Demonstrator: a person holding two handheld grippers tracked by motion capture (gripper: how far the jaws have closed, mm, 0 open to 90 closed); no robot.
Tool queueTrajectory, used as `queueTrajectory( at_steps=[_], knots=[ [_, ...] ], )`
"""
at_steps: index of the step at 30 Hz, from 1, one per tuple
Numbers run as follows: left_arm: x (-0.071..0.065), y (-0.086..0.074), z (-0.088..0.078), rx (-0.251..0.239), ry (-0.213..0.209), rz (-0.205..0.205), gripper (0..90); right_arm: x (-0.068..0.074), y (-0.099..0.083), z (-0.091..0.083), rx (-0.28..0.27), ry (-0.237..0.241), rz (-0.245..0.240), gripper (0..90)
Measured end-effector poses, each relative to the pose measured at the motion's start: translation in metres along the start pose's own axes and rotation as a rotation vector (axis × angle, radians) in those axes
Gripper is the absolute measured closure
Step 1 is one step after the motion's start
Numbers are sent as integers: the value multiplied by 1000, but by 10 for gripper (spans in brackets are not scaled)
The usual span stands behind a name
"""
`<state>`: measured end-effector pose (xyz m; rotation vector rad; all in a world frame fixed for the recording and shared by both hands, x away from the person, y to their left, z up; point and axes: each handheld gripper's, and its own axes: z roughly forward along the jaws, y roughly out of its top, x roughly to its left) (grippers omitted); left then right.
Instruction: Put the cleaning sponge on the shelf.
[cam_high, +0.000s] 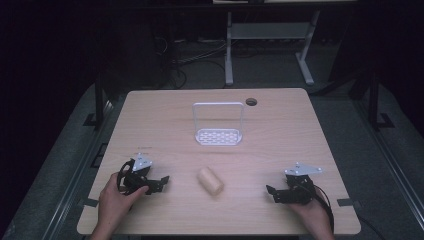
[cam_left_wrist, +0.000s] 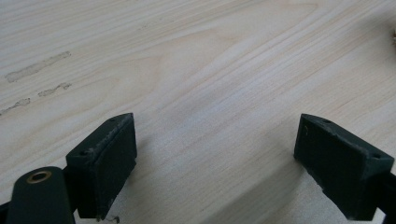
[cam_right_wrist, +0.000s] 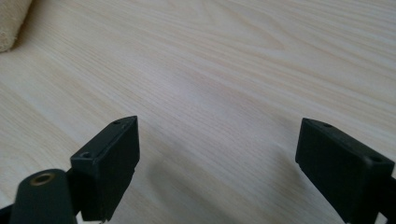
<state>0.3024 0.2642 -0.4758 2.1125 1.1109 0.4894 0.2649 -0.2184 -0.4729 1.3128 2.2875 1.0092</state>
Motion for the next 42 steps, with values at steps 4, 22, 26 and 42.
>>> queueTrajectory(
  at_steps=[4, 22, 26, 42],
  knots=[
    [0, 0, 0, 0, 0, 0, 125, 2, 5, 0, -2, 11, -10, 135],
    [0, 0, 0, 0, 0, 0, 125, 9, 20, 1, -1, 44, -35, 135],
    [0, 0, 0, 0, 0, 0, 125, 12, 23, 3, 1, 53, -44, 135],
    [0, 0, 0, 0, 0, -1, 126, 22, 33, 10, 5, 92, -62, 135]
  ],
)
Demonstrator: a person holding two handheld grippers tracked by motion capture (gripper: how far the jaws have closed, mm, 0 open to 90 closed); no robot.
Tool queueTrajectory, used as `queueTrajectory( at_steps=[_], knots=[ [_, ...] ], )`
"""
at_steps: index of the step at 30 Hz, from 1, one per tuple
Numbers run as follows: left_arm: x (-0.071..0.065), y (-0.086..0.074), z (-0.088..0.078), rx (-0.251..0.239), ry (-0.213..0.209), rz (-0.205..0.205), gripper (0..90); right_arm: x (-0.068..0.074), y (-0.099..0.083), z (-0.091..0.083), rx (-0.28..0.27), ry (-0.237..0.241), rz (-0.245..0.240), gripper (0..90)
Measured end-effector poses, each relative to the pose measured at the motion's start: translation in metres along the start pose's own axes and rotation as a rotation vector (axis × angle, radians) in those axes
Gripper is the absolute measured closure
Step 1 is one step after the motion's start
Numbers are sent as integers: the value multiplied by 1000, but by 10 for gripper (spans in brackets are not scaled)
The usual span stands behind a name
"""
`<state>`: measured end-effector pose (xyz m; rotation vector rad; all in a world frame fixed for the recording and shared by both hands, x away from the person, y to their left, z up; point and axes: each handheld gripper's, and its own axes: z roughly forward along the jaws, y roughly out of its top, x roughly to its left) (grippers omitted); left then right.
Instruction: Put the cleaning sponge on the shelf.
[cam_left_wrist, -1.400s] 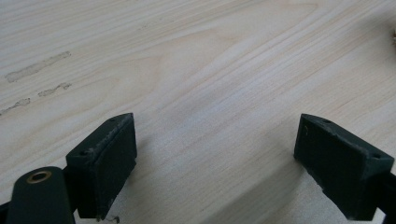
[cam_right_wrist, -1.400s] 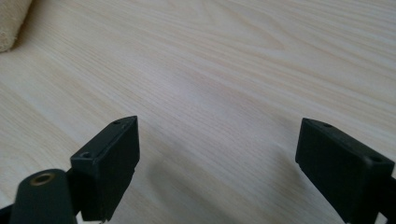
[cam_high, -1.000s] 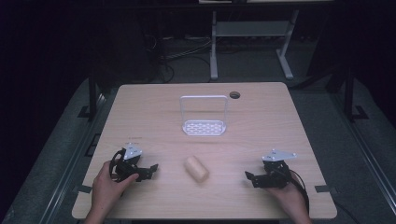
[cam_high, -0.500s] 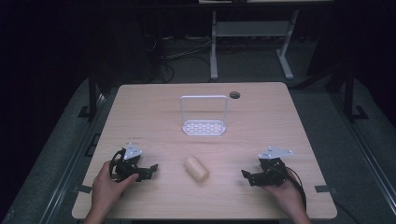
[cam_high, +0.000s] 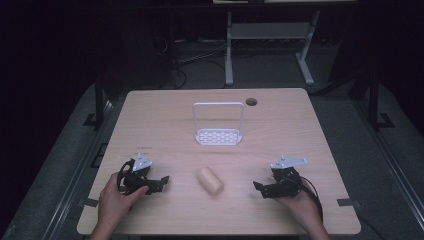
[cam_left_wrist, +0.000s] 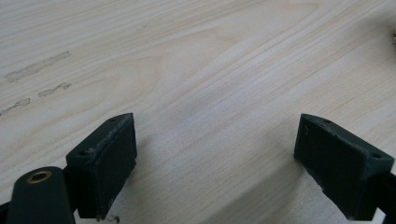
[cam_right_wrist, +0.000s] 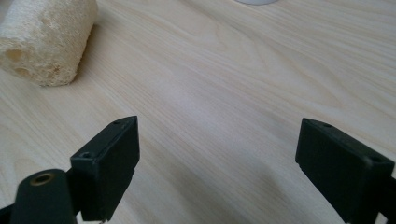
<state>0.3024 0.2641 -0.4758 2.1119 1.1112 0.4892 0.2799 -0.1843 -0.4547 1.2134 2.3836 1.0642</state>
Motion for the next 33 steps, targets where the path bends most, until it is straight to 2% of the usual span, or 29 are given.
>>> queueTrajectory(
  at_steps=[16, 33],
  knots=[
    [0, 0, 0, 1, 0, 1, 125, 10, 15, 10, -5, 29, -35, 135],
    [0, 0, 0, 1, 0, 1, 125, 20, 29, 17, -16, 64, -52, 135]
  ],
)
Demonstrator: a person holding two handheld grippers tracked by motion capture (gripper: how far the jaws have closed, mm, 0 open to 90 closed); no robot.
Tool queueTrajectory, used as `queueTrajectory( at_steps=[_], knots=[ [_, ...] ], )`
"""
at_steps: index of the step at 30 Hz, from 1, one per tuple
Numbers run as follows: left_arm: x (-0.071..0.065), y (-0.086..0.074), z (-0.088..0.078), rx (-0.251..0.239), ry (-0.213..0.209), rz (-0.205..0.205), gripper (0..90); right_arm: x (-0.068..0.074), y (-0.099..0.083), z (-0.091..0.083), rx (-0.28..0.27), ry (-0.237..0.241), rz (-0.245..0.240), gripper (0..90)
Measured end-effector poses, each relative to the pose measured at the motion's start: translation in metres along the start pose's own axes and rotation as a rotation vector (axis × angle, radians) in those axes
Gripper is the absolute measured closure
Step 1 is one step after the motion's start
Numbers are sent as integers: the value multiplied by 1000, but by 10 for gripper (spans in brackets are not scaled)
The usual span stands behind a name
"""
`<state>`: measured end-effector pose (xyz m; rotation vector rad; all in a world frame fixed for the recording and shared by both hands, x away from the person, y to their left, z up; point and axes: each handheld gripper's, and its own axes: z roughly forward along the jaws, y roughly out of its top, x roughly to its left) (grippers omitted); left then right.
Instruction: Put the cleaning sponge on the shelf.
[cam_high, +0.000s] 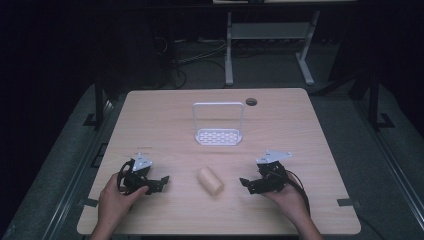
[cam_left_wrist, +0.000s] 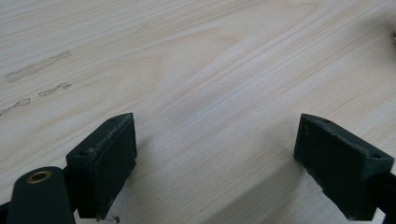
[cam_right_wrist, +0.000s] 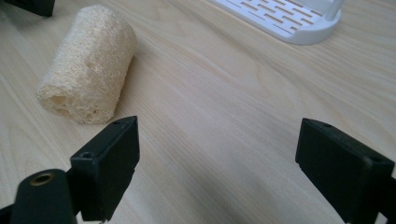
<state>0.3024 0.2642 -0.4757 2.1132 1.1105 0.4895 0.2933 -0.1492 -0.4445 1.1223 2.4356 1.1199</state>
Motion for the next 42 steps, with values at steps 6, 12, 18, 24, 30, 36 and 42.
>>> queueTrajectory(
  at_steps=[6, 12, 18, 24, 30, 36, 42],
  knots=[
    [0, 0, 0, 0, 0, 0, 125, 3, 5, 3, -1, 9, -9, 135],
    [0, 0, 0, 0, 0, 0, 125, 7, 10, 7, -5, 18, -17, 126],
    [0, 0, 0, 1, 0, 1, 125, 11, 14, 10, -9, 28, -12, 70],
    [0, 0, 0, 1, 0, 1, 125, 15, 19, 15, -11, 59, 2, 28],
    [0, 0, 0, 0, 0, 0, 125, 21, 24, 20, -7, 70, -1, 27],
    [0, 0, 0, 3, 0, 3, 125, 27, 30, 24, -10, 87, -17, 27],
    [0, 0, 0, 3, 0, 3, 125, 33, 35, 28, -9, 99, -34, 27]
  ],
)
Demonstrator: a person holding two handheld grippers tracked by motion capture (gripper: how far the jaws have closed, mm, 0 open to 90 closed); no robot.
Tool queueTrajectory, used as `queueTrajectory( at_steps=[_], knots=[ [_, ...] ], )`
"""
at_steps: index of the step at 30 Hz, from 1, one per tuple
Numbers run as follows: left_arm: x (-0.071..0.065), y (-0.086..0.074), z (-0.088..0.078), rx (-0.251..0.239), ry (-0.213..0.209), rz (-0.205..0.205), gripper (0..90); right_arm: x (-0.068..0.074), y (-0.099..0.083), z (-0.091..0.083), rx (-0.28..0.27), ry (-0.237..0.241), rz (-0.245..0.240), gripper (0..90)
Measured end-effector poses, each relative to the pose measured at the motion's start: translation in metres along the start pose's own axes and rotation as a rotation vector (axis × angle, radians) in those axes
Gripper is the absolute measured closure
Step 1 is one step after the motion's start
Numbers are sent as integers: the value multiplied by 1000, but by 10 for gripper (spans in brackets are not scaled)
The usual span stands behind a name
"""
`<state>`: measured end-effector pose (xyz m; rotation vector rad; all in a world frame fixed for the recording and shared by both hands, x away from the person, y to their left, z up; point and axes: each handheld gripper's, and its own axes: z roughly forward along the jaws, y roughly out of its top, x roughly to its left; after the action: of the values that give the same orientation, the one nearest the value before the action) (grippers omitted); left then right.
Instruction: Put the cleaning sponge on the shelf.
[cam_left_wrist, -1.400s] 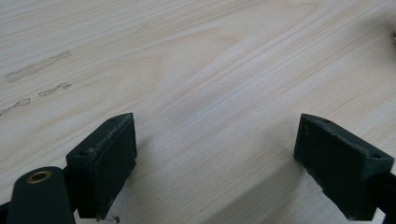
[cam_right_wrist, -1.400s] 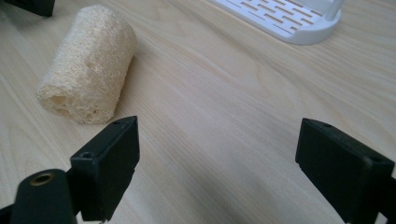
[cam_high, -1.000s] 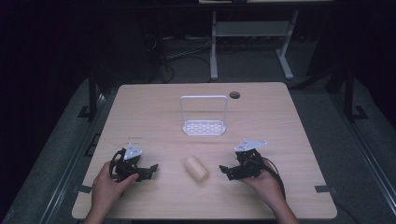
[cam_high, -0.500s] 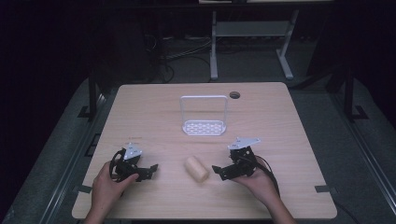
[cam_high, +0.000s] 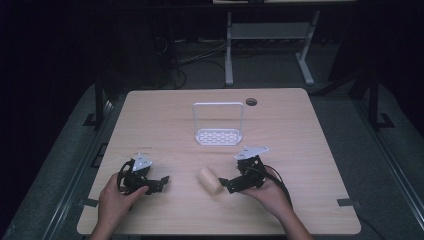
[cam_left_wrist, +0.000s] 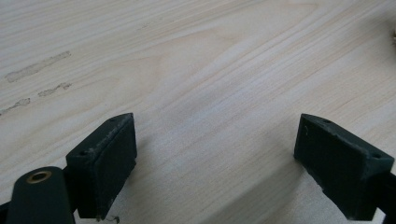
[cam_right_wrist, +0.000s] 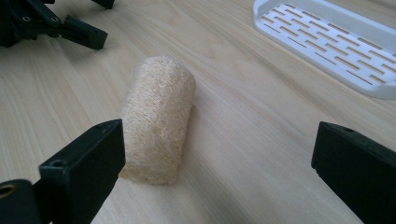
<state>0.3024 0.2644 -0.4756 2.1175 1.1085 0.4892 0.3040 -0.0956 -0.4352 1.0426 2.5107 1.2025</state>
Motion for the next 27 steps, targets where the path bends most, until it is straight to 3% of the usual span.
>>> queueTrajectory(
  at_steps=[27],
  knots=[
    [0, 0, 0, -3, 1, -3, 125, 26, 16, 27, 10, 40, -48, 27]
  ],
)
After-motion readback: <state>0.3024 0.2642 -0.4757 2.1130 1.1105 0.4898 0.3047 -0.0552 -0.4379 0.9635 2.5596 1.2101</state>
